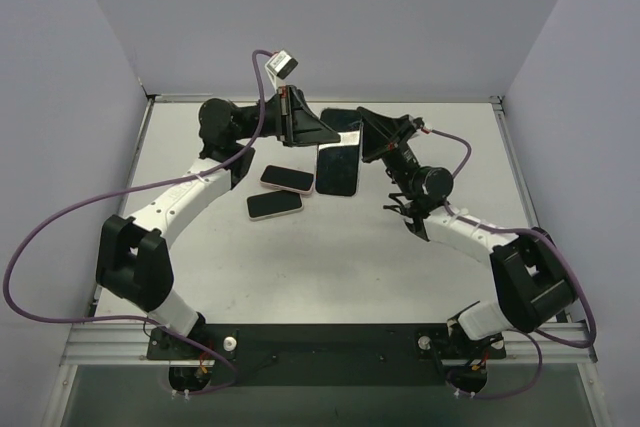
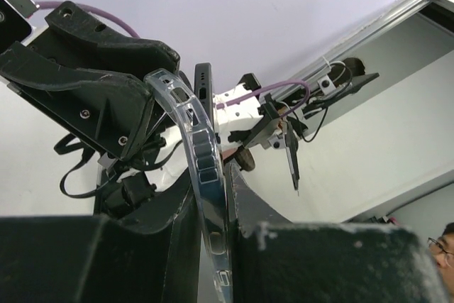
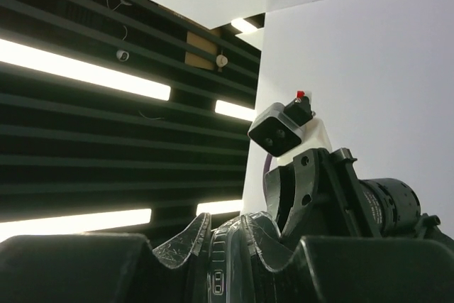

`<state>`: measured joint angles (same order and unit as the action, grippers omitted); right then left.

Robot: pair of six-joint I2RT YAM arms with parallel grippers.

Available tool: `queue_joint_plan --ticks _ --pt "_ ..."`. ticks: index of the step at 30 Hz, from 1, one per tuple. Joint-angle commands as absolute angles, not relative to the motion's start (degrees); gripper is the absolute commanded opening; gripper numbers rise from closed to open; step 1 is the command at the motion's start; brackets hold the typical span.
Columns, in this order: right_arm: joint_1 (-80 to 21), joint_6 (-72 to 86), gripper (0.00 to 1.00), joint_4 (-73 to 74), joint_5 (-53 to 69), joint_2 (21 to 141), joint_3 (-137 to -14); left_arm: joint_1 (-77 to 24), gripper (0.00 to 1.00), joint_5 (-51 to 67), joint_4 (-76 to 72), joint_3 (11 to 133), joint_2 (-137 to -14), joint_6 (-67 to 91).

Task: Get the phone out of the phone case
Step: Remove the phone case from the phone.

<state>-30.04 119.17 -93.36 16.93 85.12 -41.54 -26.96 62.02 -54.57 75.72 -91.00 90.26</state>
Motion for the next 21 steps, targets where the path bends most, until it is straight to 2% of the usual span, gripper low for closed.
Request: queue_joint_plan --ticks 1,6,9,11,16,21 --pt "-31.7 113.3 0.0 -87.1 29.4 88.7 -32.9 -28.5 0.0 44.7 -89.3 83.7 -85.0 91.1" --pt "-32.0 105.8 0.0 -80.8 32.6 85.0 -30.2 -27.8 0.0 43.8 -85.9 83.5 -85.7 90.8" --pt "-32.4 98.5 0.0 -71.4 34.8 80.8 -30.4 -27.6 0.0 44.0 -81.0 83.8 -86.0 89.5" --pt "-32.6 93.1 0.0 -59.7 36.8 76.6 -32.0 -27.6 0.0 44.1 -78.5 83.8 -86.5 89.3" --pt "-33.0 76.4 0.11 -32.9 37.5 69.3 -36.5 -27.6 0.0 43.7 -75.2 83.7 -88.2 89.8" --pt "-33.4 71.7 0.14 -25.8 39.7 66.6 -36.2 -27.6 0.0 42.5 -73.1 83.1 -89.8 89.7"
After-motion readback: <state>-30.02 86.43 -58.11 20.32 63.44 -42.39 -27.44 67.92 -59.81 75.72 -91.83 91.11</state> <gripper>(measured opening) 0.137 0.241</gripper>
